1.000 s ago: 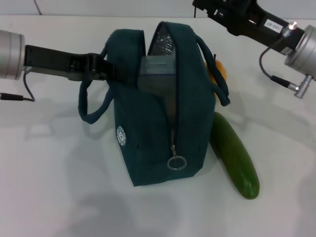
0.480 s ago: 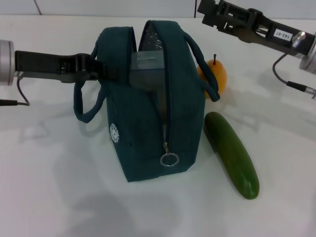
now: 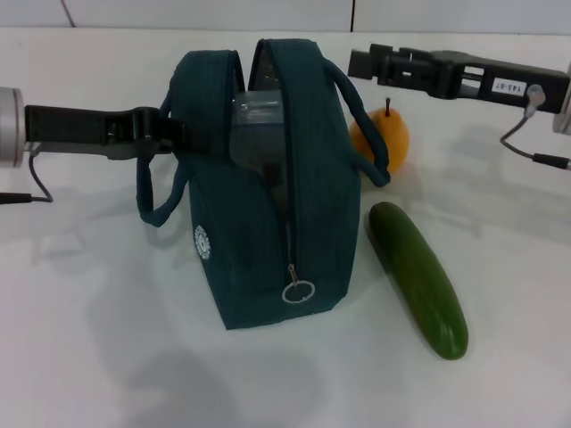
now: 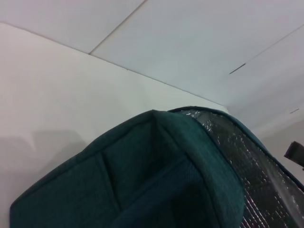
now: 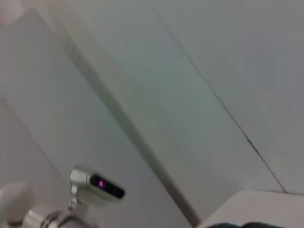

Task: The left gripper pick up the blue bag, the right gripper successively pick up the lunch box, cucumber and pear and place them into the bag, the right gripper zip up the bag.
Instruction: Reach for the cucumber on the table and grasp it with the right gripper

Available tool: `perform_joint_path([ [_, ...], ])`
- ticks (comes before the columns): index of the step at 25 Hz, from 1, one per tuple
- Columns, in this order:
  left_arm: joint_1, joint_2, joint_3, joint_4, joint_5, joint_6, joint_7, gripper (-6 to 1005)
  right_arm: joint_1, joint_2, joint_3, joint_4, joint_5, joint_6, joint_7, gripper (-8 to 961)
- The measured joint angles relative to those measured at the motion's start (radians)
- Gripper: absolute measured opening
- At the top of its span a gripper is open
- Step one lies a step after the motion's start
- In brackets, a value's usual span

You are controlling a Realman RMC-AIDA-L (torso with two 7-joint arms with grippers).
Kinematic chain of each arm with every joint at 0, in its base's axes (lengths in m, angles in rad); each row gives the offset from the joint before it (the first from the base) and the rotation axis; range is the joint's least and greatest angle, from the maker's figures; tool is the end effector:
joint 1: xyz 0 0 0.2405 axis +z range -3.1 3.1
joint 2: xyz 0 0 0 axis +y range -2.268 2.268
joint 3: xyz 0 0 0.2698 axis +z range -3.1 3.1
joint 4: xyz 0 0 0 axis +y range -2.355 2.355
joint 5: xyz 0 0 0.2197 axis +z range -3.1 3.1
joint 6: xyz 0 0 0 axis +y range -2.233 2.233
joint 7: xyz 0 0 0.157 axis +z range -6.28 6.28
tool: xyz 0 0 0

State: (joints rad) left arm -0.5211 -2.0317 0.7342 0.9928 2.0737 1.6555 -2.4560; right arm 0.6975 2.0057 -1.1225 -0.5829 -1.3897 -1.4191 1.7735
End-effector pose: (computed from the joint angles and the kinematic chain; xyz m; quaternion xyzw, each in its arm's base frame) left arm -0.2539 0.3648 0.0476 -0.7985 -0.5606 -0.2084 0.0685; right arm 0.1621 0.4072 -0.0152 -0.8747 0.3043 0.3756 0.0349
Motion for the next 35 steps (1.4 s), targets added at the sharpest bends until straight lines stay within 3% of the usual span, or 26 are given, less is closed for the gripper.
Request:
perform_joint_path([
  [7, 0.012, -0.003, -0.024, -0.001, -0.001, -0.003, 0.026, 34, 0.004, -0.044, -0.002, -0.097, -0.080, -0.058, 0.038, 875],
  [17, 0.010, -0.006, -0.024, -0.037, -0.003, -0.007, 0.061, 34, 0.004, -0.097, 0.003, -0.202, -0.165, -0.178, -0.019, 871],
  [27, 0.011, -0.018, -0.024, -0.039, -0.014, -0.003, 0.064, 34, 0.019, -0.121, 0.025, -0.261, -0.287, -0.199, -0.007, 870],
  [35, 0.020, -0.017, -0.024, -0.039, -0.014, 0.005, 0.059, 34, 0.062, -0.137, 0.056, -0.448, -0.502, -0.219, 0.161, 869],
])
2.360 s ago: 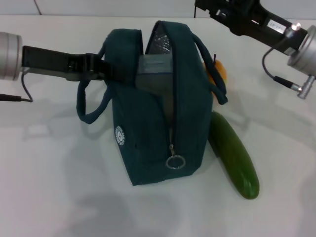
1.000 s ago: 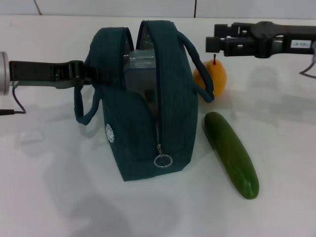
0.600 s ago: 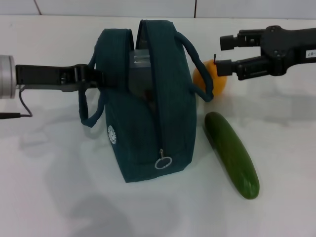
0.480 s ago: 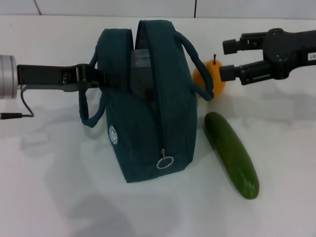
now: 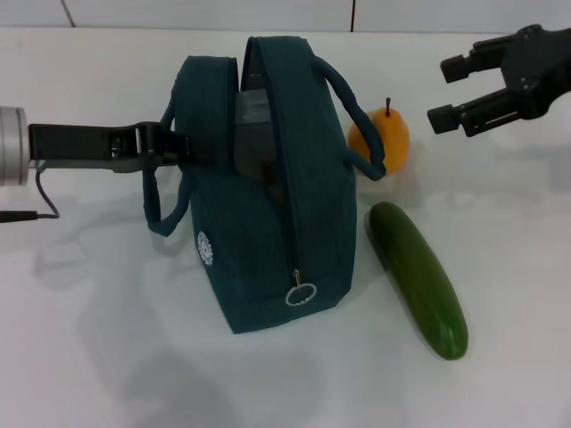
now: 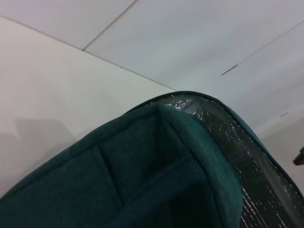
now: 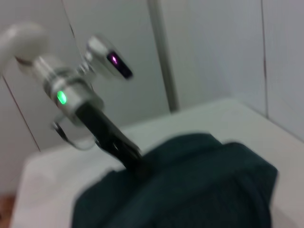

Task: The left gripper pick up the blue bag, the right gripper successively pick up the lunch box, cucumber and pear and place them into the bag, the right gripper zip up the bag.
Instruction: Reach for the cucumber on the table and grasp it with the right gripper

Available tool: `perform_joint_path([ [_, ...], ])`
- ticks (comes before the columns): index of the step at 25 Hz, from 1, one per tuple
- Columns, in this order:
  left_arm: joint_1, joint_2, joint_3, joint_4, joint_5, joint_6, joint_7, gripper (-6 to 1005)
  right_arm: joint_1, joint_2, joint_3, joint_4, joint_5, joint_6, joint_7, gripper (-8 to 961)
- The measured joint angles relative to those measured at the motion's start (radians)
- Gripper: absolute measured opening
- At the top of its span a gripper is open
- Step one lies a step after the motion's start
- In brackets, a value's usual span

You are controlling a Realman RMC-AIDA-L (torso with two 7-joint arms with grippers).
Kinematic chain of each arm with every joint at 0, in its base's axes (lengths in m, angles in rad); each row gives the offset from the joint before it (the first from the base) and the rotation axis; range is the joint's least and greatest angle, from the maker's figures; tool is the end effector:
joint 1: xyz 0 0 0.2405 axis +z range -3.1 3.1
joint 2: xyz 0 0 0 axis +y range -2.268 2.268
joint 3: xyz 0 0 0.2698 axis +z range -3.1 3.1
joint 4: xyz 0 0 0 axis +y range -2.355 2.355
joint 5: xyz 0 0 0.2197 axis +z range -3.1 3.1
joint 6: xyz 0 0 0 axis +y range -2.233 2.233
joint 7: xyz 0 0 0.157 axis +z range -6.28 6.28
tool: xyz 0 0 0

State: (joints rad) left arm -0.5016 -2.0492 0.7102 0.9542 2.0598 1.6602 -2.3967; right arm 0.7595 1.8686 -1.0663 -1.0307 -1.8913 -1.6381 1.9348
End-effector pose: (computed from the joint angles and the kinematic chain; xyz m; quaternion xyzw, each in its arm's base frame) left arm -0.2616 0.3560 0.0384 -0.7960 -0.5589 -0.2249 0.0586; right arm 0.1368 0.4149 0.0641 -0.9825 0.1266 0.1198 0.0652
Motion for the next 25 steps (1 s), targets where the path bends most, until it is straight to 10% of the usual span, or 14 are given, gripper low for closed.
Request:
perform_joint_path([
  [4, -0.001, 0.001, 0.000, 0.000, 0.000, 0.001, 0.000, 34, 0.061, 0.007, -0.006, -0.070, -0.173, -0.040, 0.130, 869],
  [12, -0.010, 0.003, 0.000, 0.000, 0.000, 0.001, -0.003, 35, 0.177, 0.103, -0.004, -0.234, -0.529, -0.141, 0.342, 868],
  [25, -0.016, -0.003, 0.000, 0.000, -0.016, -0.007, 0.000, 35, 0.323, 0.135, -0.033, -0.145, -0.687, -0.281, 0.479, 860],
])
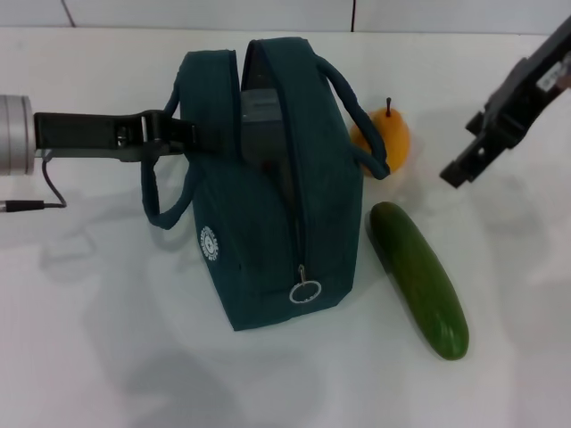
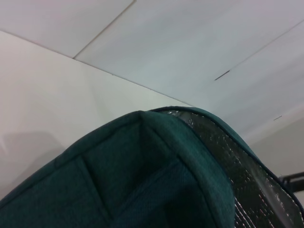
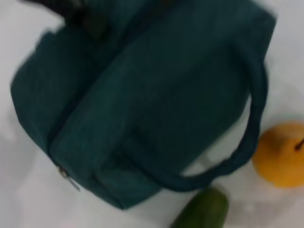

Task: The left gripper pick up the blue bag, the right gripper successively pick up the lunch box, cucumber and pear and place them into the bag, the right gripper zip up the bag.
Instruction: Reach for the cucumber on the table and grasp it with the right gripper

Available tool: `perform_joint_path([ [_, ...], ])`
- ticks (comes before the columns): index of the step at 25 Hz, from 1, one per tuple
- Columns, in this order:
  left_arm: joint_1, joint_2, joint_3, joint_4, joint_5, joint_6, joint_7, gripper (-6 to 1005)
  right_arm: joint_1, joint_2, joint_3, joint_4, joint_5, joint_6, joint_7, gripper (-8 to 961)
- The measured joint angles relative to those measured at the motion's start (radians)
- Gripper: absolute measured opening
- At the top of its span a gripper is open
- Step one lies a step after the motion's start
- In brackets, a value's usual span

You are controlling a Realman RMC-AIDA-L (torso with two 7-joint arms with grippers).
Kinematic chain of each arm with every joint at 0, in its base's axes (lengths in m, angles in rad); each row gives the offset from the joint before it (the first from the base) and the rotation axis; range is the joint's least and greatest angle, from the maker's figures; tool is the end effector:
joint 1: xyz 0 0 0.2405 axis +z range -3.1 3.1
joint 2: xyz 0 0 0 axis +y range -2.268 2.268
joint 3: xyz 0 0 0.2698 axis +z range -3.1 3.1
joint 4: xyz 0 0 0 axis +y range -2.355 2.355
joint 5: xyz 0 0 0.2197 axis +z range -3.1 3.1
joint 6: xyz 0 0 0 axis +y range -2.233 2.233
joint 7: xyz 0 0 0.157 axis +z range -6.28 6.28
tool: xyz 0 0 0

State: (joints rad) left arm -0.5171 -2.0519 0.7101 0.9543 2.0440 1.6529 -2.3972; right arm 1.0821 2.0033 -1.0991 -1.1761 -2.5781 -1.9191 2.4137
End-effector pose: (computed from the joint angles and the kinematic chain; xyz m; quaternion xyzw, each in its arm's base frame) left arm -0.2540 0.3616 0.0386 -0.7986 -0.5514 -0.2341 0.0576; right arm 0.0724 0.4124 0.0321 -0.9541 0.2169 -0.1924 0.0755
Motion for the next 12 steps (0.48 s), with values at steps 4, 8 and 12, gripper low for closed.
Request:
perform_joint_path([
  [4, -0.001, -0.003, 0.000, 0.000, 0.000, -0.001, 0.000, 35, 0.020, 0.012, -0.069, 0.058, -0.047, -0.002, 0.030, 859],
  [8, 0.000, -0.009, 0.000, 0.006, -0.001, -0.001, 0.000, 35, 0.017, 0.021, -0.153, 0.109, -0.045, 0.032, 0.047, 858],
  [12, -0.002, -0.011, 0.000, 0.006, -0.001, -0.001, 0.000, 35, 0.017, 0.025, -0.196, 0.179, -0.030, 0.099, 0.050, 857],
])
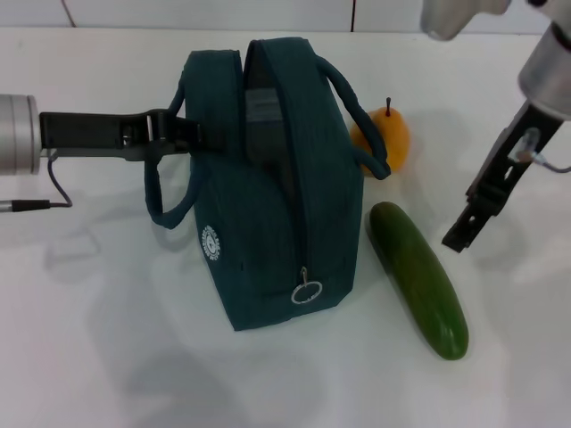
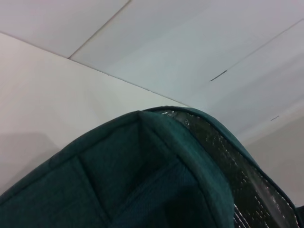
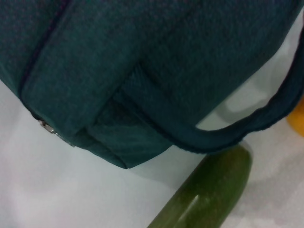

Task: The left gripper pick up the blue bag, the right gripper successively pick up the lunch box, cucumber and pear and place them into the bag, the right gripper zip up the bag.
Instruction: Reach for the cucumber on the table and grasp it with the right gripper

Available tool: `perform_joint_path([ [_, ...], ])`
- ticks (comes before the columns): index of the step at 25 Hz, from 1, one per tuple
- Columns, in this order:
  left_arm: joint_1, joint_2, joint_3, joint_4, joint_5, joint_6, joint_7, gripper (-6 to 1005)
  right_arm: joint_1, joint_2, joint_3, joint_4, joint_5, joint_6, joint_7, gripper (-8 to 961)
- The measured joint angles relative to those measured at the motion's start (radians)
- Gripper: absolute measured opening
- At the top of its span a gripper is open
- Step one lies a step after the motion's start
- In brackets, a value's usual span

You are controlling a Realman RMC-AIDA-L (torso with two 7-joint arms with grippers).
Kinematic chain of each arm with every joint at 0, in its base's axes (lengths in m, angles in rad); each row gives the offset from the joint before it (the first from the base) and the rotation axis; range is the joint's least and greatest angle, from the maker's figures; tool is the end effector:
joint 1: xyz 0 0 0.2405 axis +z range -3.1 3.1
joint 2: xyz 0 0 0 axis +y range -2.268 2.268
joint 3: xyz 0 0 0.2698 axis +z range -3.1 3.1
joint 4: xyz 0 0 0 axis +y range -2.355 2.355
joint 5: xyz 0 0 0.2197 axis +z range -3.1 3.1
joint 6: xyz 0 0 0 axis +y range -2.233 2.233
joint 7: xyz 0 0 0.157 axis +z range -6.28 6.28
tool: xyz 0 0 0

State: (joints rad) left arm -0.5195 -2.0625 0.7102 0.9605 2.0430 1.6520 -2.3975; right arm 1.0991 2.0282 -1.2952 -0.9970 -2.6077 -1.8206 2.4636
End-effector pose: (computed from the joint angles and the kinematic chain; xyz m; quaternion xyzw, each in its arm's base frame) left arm -0.2505 0.3617 0.0356 -0.7994 -0.5494 -0.2369 0.0550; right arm 0.0963 0.4063 -0.0177 -0.9310 0.2274 -0.2808 0.0511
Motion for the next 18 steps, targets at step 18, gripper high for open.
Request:
perform_joint_path([
  [18, -0.002, -0.002, 0.007, 0.000, 0.000, 0.000, 0.003, 35, 0.055, 0.000, -0.091, 0.215, 0.126, 0.194, 0.010, 855],
])
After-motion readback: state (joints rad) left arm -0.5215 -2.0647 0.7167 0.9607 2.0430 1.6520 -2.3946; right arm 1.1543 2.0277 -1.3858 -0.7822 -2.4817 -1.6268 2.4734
